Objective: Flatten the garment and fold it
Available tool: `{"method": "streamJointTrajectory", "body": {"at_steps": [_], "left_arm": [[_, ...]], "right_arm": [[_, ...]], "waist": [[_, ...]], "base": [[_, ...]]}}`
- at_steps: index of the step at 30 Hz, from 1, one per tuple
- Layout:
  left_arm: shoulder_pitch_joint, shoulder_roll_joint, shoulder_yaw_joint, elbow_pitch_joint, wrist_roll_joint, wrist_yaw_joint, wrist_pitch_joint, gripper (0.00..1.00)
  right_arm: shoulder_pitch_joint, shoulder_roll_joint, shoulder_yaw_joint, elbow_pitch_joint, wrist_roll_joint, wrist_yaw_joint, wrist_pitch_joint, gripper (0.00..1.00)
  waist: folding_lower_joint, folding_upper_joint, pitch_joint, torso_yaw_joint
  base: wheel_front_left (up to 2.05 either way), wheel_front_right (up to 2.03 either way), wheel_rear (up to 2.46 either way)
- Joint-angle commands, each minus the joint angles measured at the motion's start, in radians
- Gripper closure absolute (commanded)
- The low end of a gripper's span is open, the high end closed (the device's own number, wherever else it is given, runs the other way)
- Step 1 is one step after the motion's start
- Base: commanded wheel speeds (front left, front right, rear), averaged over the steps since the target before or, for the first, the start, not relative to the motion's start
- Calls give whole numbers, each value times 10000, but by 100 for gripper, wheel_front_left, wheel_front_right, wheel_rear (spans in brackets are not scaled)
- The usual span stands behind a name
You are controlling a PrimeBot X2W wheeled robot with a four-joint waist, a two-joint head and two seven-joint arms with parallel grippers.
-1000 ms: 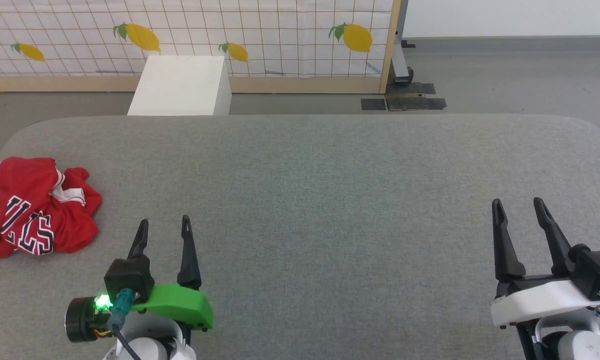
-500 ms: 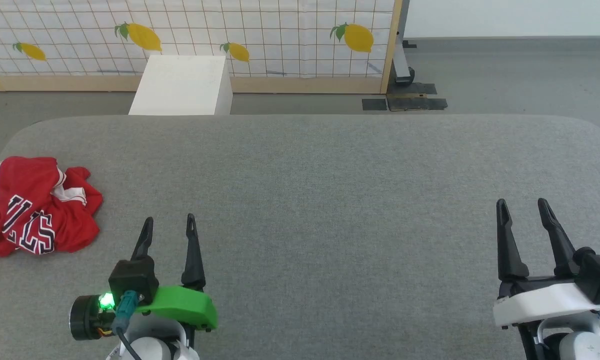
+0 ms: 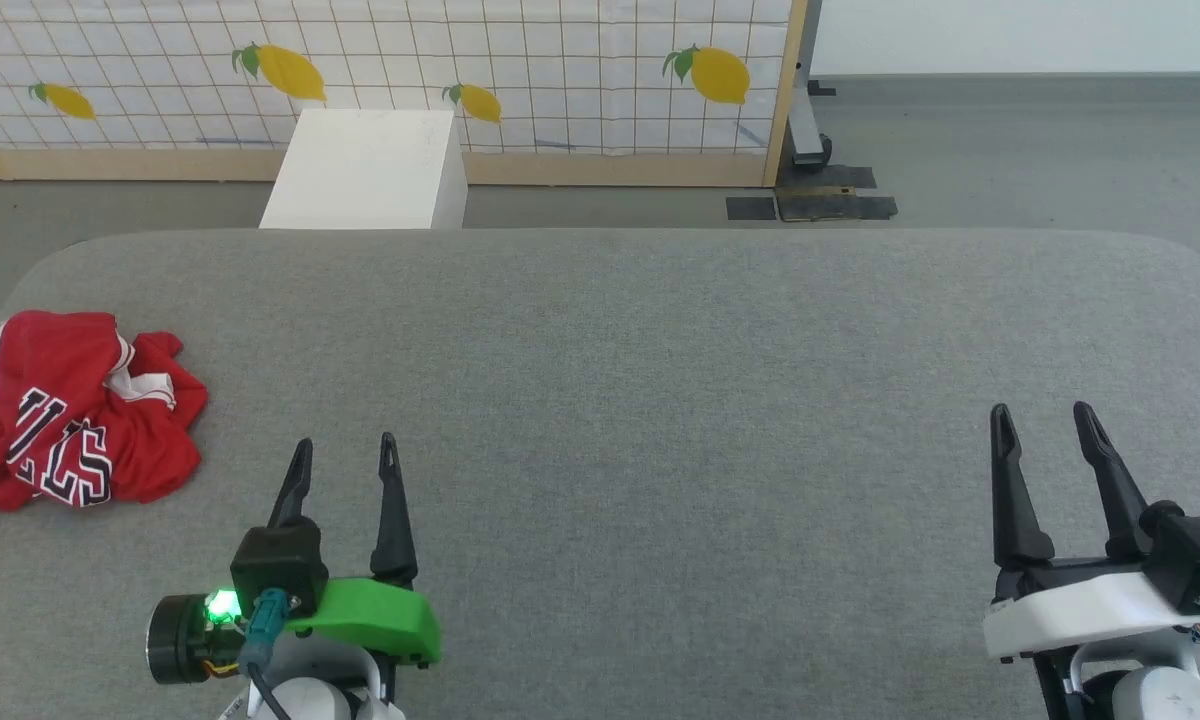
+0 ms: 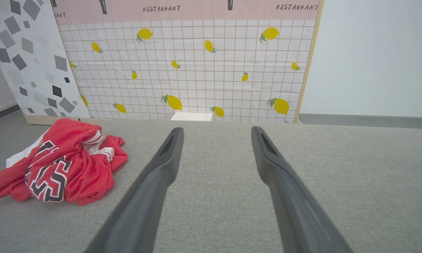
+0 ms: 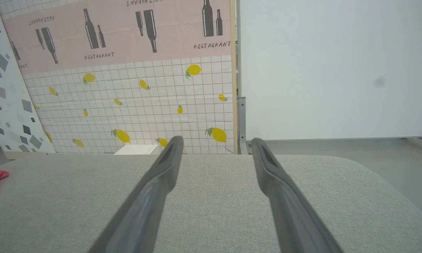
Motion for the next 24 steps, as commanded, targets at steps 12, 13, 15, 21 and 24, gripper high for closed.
{"method": "streamJointTrajectory", "body": {"at_steps": [12,13,15,21,24], "left_arm": [[-218,-34,-127,207,195,189,-295,0],[-221,-34,-129,209,204,192,-295,0],[-223,-34,-130,217,214,199,-295,0],[-221,-34,-137,258,215,199,-295,0],[-228,-34,-124,277,223,191,-295,0]], "right_arm": [[-21,21,-11,258,-185,-15,-316,0],[-22,21,-2,263,-203,-15,-316,0],[-22,21,18,279,-246,-15,-316,0],[-14,21,49,327,-292,-15,-316,0],[-9,21,58,340,-297,-15,-316,0]], "waist": [[0,0,28,38],[0,0,28,41],[0,0,25,46],[0,0,4,65],[0,0,-6,77]], "base": [[0,0,0],[0,0,0],[0,0,0],[0,0,0],[0,0,0]]}}
